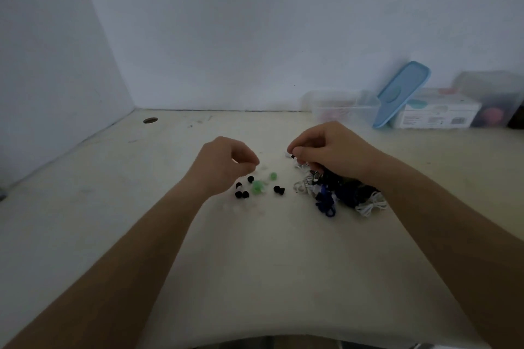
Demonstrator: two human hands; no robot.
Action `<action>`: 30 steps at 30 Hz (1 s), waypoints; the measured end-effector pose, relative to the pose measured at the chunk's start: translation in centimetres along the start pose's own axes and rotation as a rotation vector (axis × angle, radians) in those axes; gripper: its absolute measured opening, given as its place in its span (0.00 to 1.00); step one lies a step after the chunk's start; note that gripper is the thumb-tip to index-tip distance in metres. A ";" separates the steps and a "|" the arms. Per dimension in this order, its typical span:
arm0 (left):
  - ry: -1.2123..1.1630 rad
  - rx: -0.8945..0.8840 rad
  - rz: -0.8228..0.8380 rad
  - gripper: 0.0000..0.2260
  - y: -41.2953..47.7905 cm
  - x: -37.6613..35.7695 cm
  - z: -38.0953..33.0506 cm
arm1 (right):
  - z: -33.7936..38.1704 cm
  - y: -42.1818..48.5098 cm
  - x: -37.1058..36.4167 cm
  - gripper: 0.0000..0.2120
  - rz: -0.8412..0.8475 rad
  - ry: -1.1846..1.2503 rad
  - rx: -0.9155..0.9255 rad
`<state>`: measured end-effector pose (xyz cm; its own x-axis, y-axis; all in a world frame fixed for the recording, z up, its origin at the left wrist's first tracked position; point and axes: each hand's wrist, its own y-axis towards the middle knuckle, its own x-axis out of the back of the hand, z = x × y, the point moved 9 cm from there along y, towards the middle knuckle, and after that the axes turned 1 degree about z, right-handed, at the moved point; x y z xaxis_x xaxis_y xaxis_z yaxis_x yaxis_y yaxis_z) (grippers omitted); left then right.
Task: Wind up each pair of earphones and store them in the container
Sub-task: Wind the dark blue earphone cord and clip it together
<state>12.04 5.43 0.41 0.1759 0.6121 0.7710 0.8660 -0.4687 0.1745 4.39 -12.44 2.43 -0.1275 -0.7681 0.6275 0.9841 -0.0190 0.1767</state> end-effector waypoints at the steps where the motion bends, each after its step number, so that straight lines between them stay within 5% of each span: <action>1: 0.038 -0.006 0.037 0.05 0.2 -0.6 -0.1 | -0.2 0.4 -0.3 0.06 0.014 0.020 -0.015; 10: 0.246 -0.006 0.067 0.03 1.2 -3.7 -0.9 | -1.9 1.8 -1.9 0.07 0.013 0.003 -0.020; 30: 0.188 0.012 0.057 0.05 1.1 -2.6 -0.1 | -2.0 -0.3 -1.2 0.05 -0.064 0.108 0.044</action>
<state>12.55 3.28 -1.34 0.1356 0.4545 0.8804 0.8625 -0.4914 0.1208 4.47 -12.83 0.09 -0.1736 -0.8309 0.5287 0.9677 -0.0442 0.2482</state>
